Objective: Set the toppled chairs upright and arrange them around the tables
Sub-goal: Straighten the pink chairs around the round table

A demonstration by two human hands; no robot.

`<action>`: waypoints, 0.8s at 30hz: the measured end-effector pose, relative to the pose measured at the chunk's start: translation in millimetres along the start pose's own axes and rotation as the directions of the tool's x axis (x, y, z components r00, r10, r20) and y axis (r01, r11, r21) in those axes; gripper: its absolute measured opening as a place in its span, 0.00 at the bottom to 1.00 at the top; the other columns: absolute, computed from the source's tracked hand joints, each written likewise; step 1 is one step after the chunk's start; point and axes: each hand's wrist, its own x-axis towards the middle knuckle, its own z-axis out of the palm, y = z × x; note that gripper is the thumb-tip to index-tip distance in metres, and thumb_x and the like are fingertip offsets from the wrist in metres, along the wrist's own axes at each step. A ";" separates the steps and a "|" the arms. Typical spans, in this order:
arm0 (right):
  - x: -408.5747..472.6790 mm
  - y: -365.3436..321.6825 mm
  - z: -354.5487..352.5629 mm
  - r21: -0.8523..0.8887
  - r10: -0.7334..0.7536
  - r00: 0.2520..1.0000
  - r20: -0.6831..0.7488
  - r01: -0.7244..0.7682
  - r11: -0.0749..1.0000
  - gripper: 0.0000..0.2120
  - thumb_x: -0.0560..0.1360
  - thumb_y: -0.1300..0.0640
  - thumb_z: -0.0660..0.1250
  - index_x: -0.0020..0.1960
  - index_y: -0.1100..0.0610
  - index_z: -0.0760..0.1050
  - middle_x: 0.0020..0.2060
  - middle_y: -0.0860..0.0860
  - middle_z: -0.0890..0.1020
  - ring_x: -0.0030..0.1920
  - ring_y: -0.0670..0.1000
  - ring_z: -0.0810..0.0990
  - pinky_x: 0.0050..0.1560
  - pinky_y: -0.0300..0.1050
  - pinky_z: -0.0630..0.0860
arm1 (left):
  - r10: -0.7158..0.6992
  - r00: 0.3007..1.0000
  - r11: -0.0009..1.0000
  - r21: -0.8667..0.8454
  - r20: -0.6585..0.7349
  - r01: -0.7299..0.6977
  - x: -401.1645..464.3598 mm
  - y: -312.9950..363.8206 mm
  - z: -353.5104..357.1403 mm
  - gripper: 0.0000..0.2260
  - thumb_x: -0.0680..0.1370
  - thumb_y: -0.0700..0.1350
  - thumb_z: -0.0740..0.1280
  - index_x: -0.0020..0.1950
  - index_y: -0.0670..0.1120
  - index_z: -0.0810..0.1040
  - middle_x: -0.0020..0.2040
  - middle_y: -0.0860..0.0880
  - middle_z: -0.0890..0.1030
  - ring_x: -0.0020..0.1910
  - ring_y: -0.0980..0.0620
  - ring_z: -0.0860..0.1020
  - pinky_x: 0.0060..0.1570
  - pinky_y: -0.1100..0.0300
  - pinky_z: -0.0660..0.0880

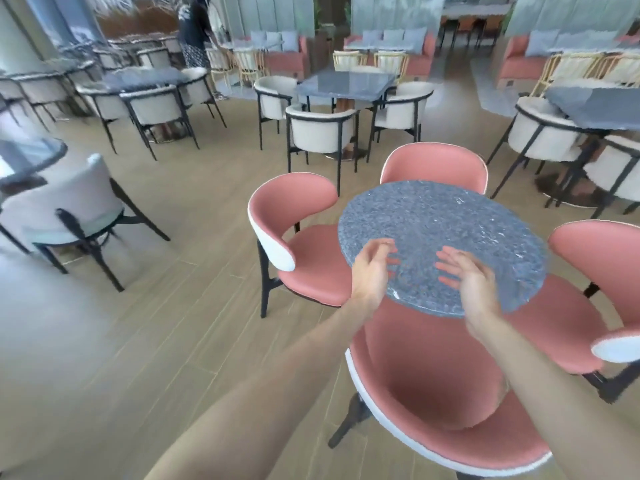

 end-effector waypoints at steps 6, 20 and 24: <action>11.0 3.5 -40.8 0.016 0.031 0.984 0.175 -0.034 0.999 0.09 0.82 0.58 0.62 0.58 0.59 0.77 0.54 0.58 0.82 0.48 0.50 0.82 0.49 0.43 0.75 | -0.018 0.983 0.999 0.025 -0.183 0.023 -48.7 -6.6 38.2 0.07 0.80 0.42 0.62 0.52 0.47 0.80 0.49 0.49 0.82 0.44 0.50 0.80 0.42 0.61 0.75; -33.8 173.0 -163.7 -0.111 0.512 0.854 -0.087 -0.519 0.847 0.09 0.80 0.60 0.64 0.59 0.59 0.78 0.57 0.60 0.82 0.57 0.59 0.81 0.61 0.57 0.76 | -0.490 0.824 0.818 0.174 -0.286 0.548 -88.0 -178.9 56.4 0.08 0.77 0.46 0.68 0.55 0.46 0.77 0.46 0.46 0.81 0.41 0.50 0.79 0.52 0.50 0.79; -64.1 224.8 -198.6 -0.085 0.631 0.738 -0.240 -0.664 0.743 0.16 0.80 0.65 0.64 0.67 0.68 0.74 0.56 0.65 0.81 0.57 0.63 0.81 0.58 0.50 0.77 | -0.646 0.698 0.713 0.082 -0.310 0.696 -99.9 -243.4 48.1 0.10 0.77 0.40 0.68 0.38 0.47 0.72 0.41 0.43 0.74 0.36 0.47 0.73 0.41 0.53 0.75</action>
